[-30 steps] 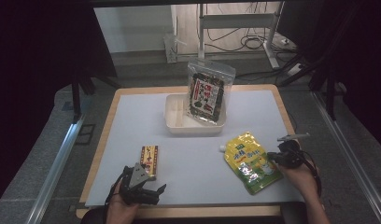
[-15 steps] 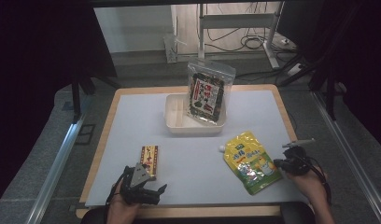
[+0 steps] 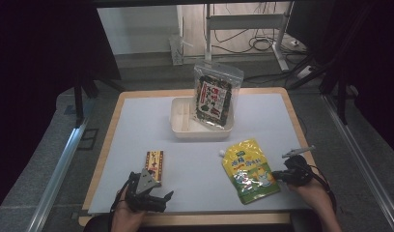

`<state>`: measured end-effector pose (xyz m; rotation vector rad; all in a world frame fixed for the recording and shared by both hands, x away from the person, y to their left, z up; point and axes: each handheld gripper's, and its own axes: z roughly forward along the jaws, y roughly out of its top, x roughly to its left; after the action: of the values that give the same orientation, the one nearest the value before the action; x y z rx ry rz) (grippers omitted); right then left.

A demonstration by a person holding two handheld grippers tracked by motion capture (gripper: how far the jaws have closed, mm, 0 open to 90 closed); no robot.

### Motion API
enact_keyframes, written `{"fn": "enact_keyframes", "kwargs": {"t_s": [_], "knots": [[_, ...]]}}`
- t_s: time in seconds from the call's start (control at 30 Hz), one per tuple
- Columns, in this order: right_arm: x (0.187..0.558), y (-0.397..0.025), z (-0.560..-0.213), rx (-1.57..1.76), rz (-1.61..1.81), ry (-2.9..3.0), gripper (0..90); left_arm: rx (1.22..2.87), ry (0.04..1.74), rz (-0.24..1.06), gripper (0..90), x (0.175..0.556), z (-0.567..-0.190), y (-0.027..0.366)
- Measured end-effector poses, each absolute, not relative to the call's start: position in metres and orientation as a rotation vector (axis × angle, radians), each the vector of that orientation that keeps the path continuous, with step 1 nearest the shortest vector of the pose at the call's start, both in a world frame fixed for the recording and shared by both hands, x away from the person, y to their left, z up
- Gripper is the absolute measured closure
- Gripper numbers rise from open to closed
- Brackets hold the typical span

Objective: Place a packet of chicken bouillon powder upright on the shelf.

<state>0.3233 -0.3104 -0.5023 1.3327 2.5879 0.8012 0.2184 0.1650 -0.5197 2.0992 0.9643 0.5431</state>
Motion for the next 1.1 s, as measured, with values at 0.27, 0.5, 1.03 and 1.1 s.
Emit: {"fn": "enact_keyframes", "kwargs": {"t_s": [0.27, 0.5, 1.03, 1.1], "knots": [[0.314, -0.284, -0.504, 1.232, 0.827, 2.689, 90.0, 2.103, 0.961, 0.543, 1.1, 0.218, -0.52, 0.164], [0.309, -0.271, -0.504, 1.17, 0.831, 2.74, 90.0, 2.073, 0.972, 0.502, 1.1, 0.219, -0.519, 0.165], [0.297, -0.24, -0.505, 1.001, 0.925, 2.886, 90.0, 2.068, 0.974, 0.474, 1.4, 0.219, -0.519, 0.163], [0.295, -0.232, -0.507, 0.97, 0.944, 2.904, 90.0, 2.071, 0.972, 0.468, 1.5, 0.219, -0.519, 0.162]]}}
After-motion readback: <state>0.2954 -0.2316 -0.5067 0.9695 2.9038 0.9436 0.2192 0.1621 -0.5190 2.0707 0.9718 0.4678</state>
